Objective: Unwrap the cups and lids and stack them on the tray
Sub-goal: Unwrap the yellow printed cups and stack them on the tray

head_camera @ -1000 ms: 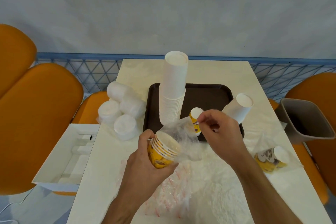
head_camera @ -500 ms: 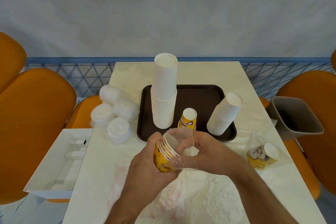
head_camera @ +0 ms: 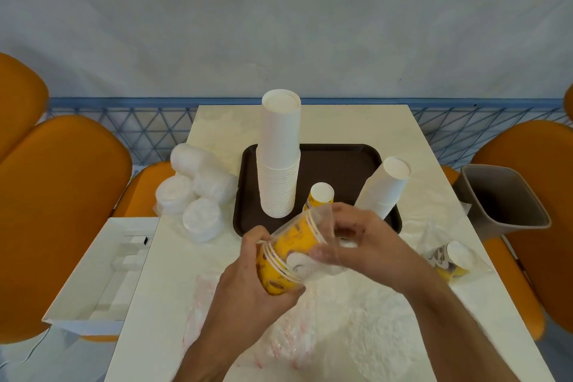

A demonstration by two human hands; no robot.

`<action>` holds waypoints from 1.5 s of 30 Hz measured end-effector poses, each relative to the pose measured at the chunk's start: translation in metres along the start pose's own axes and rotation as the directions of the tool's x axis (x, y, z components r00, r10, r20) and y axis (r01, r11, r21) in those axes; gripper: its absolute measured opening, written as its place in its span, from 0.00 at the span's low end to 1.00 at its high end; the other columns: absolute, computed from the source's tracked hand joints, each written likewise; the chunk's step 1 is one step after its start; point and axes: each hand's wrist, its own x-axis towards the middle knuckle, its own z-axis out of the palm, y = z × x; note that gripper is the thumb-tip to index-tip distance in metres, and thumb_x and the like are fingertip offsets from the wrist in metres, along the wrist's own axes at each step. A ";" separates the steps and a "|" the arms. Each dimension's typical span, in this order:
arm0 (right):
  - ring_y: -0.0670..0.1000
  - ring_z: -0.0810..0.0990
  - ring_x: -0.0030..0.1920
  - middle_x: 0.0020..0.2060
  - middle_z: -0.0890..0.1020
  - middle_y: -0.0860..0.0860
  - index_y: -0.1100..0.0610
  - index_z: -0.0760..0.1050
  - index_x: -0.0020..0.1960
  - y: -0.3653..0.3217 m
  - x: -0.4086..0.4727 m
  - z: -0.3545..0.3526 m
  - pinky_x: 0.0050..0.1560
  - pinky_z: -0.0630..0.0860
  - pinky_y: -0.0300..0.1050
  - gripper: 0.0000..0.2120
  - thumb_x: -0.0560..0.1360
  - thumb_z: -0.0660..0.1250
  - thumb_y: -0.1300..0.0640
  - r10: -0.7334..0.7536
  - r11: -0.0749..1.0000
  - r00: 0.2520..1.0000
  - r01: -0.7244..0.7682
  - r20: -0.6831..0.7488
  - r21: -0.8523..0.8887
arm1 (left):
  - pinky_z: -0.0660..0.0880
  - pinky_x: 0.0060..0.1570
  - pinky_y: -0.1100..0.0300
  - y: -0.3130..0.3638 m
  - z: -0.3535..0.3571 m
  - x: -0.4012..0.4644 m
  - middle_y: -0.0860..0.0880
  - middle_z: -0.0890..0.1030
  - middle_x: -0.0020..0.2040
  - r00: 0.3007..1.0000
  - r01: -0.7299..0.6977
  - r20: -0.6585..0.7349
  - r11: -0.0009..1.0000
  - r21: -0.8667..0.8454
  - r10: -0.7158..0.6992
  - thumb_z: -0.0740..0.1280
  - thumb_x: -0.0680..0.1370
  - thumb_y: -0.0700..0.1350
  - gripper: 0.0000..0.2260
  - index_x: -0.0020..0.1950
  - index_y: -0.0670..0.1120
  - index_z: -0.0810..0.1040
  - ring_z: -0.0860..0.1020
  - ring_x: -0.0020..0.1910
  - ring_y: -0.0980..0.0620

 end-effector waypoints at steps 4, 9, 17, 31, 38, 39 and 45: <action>0.52 0.83 0.55 0.55 0.83 0.47 0.47 0.74 0.59 0.007 -0.003 -0.008 0.58 0.82 0.54 0.32 0.59 0.81 0.43 0.117 0.990 0.991 -0.112 -0.059 0.085 | 0.80 0.51 0.64 -0.001 0.002 0.002 0.63 0.76 0.56 0.999 0.051 -0.010 0.999 0.001 -0.051 0.81 0.65 0.55 0.39 0.65 0.68 0.57 0.80 0.51 0.56; 0.44 0.81 0.56 0.54 0.80 0.37 0.40 0.73 0.61 0.010 -0.010 -0.008 0.57 0.82 0.46 0.27 0.67 0.82 0.51 0.146 0.989 0.989 -0.145 -0.034 0.005 | 0.77 0.61 0.58 -0.002 0.005 0.002 0.60 0.76 0.59 0.997 0.074 -0.011 0.996 0.041 -0.074 0.79 0.67 0.56 0.33 0.65 0.62 0.64 0.78 0.57 0.54; 0.38 0.79 0.56 0.54 0.78 0.35 0.37 0.72 0.61 0.009 -0.015 -0.012 0.54 0.82 0.39 0.27 0.68 0.81 0.49 0.198 0.954 0.976 -0.172 0.087 -0.245 | 0.77 0.61 0.57 -0.003 0.004 -0.001 0.61 0.77 0.58 0.998 0.062 -0.015 0.998 0.001 -0.062 0.79 0.65 0.57 0.30 0.60 0.66 0.66 0.79 0.56 0.54; 0.39 0.78 0.50 0.55 0.75 0.39 0.39 0.66 0.61 0.054 -0.006 0.008 0.44 0.75 0.30 0.31 0.65 0.81 0.46 0.235 0.863 0.972 -0.214 -0.012 -0.458 | 0.72 0.42 0.79 0.002 -0.009 -0.003 0.76 0.75 0.49 0.989 0.034 -0.137 0.983 -0.181 -0.059 0.75 0.59 0.62 0.30 0.57 0.67 0.68 0.75 0.52 0.72; 0.40 0.80 0.55 0.57 0.77 0.39 0.40 0.64 0.64 0.057 0.031 -0.005 0.50 0.77 0.36 0.34 0.67 0.81 0.53 0.017 0.974 0.899 -0.115 -0.439 -0.197 | 0.72 0.41 0.79 -0.012 -0.010 -0.009 0.76 0.74 0.50 0.988 0.048 -0.137 0.982 -0.182 -0.074 0.82 0.64 0.51 0.31 0.58 0.67 0.68 0.73 0.53 0.73; 0.40 0.80 0.55 0.56 0.77 0.38 0.39 0.62 0.65 0.054 0.039 -0.005 0.50 0.78 0.37 0.36 0.67 0.81 0.55 -0.007 0.983 0.884 -0.079 -0.468 -0.165 | 0.72 0.42 0.79 -0.013 -0.009 -0.010 0.73 0.76 0.50 0.988 0.050 -0.137 0.983 -0.179 -0.076 0.82 0.64 0.51 0.31 0.59 0.66 0.68 0.74 0.53 0.72; 0.47 0.80 0.59 0.62 0.78 0.45 0.39 0.57 0.71 0.065 0.075 -0.003 0.56 0.81 0.50 0.39 0.71 0.78 0.56 -0.089 0.972 0.863 -0.034 -0.497 -0.233 | 0.74 0.48 0.74 -0.018 -0.009 -0.011 0.67 0.76 0.55 0.986 0.060 -0.144 0.984 -0.166 -0.084 0.81 0.64 0.54 0.33 0.62 0.66 0.67 0.77 0.54 0.64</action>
